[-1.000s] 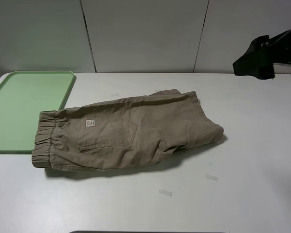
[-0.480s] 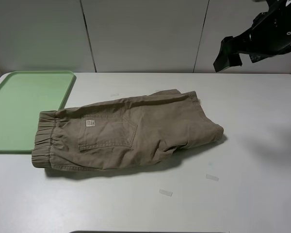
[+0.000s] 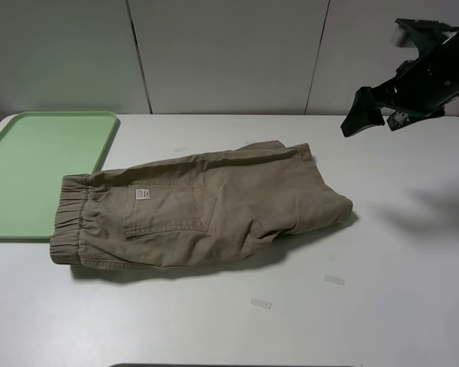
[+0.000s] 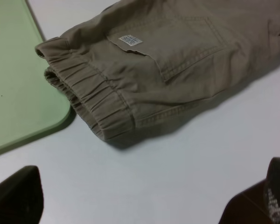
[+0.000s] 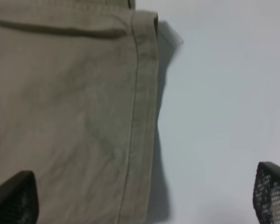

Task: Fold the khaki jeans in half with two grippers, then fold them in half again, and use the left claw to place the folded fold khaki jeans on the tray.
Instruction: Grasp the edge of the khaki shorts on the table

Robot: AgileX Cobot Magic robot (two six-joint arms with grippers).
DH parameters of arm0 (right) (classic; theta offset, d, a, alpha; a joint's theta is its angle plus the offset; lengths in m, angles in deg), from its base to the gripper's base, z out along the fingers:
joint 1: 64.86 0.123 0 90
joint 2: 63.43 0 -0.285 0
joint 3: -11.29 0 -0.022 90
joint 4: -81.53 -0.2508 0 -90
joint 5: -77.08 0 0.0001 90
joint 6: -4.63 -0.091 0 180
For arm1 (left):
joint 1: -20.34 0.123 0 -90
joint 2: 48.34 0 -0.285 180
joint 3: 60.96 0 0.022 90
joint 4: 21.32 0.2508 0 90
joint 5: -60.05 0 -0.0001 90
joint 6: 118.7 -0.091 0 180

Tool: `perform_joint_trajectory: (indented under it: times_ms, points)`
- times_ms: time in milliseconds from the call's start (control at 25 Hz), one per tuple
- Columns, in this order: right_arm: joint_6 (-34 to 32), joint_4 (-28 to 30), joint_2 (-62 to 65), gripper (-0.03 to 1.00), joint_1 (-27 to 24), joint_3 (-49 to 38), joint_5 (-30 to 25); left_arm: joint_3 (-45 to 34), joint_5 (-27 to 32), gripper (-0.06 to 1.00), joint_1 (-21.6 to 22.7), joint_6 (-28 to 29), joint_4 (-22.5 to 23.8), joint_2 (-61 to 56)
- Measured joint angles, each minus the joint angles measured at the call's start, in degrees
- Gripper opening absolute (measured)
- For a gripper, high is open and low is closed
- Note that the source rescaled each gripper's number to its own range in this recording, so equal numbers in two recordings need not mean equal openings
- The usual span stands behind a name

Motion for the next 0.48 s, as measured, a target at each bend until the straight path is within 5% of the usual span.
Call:
perform_joint_trajectory:
  times_ms: [480]
  points:
    - [11.88, -12.46, -14.11, 1.0, -3.7, 7.22, -5.22, 0.0, 0.0, 1.0, 0.0, 0.0, 0.0, 0.0]
